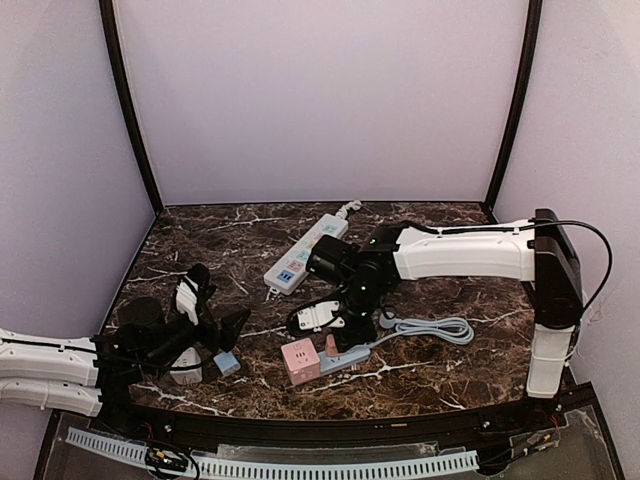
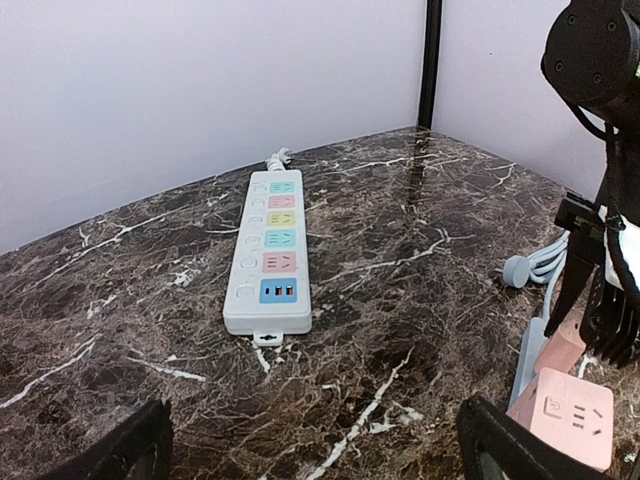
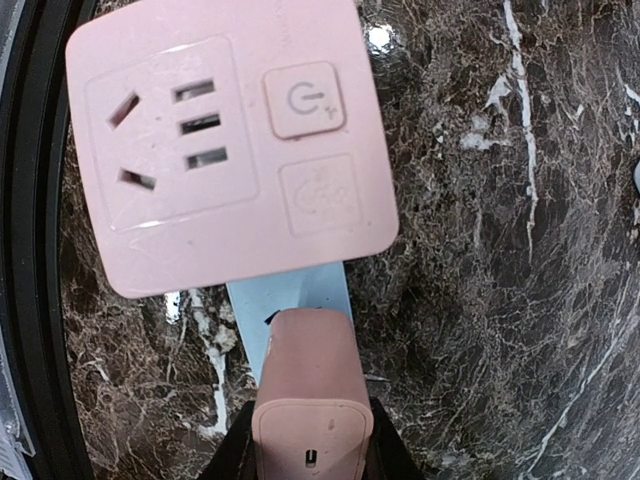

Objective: Insert the plug

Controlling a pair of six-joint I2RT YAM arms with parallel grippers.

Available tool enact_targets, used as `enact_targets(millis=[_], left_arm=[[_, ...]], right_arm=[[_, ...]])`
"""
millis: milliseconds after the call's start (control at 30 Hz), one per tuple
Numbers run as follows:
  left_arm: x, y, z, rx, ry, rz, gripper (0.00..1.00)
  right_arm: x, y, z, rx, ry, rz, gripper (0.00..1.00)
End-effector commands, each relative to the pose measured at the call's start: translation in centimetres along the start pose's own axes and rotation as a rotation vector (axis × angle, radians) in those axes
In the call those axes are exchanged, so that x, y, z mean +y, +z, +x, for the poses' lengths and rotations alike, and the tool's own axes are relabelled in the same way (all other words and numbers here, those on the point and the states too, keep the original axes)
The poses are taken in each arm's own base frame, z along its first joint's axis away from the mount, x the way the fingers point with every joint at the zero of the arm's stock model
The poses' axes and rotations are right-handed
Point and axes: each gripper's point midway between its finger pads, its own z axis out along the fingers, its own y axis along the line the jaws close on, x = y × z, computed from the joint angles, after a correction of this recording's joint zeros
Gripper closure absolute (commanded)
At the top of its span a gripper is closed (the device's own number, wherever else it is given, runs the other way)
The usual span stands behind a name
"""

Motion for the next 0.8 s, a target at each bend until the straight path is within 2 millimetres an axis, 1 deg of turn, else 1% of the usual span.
enact_targets(millis=[0,300,467,767], left_arm=[[0.6,-0.2,0.9,0.016,-0.001,-0.019,0.01],[0.6,-0.3,1.0,0.015,0.001,-0.02,0.01],[0.6,-0.2,1.0,0.016,0.002,-0.02,0.01],[0.6,-0.2,1.2,0.018,0.003,-0.019,0.01]], right_arm=[[0.3,1.0,-0.2,0.024,-0.012,-0.02,1.0],[0.1,1.0,-1.0,0.021,-0.036,-0.018,1.0],[0.7,1.4,-0.4,0.051,-0.03,-0.043,1.0],[1.5,2.9,1.5,0.152,-0.024,-0.061,1.0]])
